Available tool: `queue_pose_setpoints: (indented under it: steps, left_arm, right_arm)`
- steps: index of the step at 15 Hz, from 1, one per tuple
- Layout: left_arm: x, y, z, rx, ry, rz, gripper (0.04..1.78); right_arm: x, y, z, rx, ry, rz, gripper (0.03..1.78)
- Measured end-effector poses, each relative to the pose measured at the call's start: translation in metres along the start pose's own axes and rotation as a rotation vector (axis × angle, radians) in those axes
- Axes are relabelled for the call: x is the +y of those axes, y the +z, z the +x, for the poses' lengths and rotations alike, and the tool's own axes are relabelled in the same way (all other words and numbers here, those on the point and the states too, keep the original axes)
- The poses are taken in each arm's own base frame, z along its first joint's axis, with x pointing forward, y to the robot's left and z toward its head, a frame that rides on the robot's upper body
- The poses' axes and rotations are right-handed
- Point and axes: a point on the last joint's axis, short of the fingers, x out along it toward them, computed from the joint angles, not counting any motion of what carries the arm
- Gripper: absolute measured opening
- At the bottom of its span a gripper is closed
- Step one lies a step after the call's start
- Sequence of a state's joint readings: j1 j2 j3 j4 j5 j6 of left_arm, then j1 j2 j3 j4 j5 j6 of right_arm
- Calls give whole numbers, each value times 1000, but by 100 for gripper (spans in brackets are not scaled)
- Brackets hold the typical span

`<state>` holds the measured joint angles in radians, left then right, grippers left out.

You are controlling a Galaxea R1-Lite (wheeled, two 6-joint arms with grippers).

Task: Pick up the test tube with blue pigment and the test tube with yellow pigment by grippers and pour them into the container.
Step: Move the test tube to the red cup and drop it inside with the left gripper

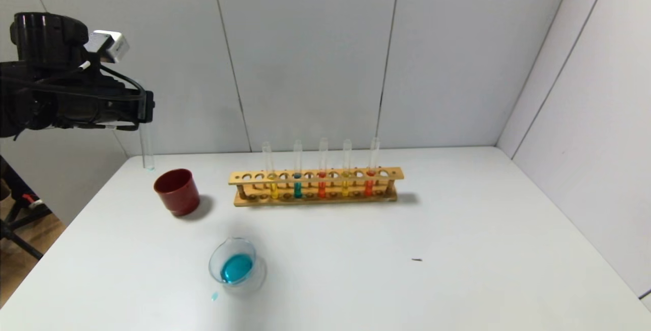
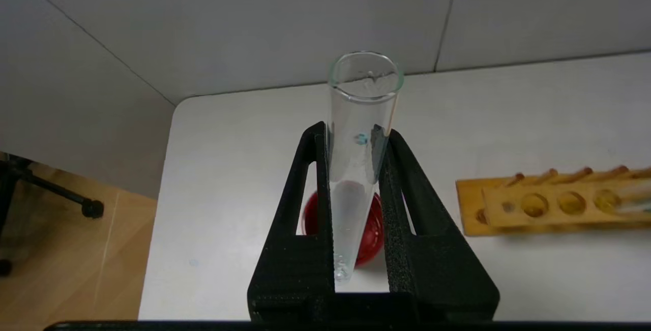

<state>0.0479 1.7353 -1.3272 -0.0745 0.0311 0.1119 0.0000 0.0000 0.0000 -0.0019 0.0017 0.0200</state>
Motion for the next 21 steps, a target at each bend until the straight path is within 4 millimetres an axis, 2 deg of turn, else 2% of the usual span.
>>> queue_pose_setpoints:
  steps: [3,7,13,16,21]
  left_arm:
    - [17,-4,17,-1,40,-50,32]
    - [21,-13,34,16,55,-120,32]
    - [20,-27,56,41,60,-238,32]
    - [17,-41,68,86,59,-286,32]
    - [14,-58,79,113,55,-296,32]
  right_arm:
    - [0,0,0,0,0,0,171]
    - [0,0,0,0,0,0,171]
    - [0,0,0,-1,0,0,171]
    - [0,0,0,-1,1,0,171]
    - [0,0,0,-1,1,0,171]
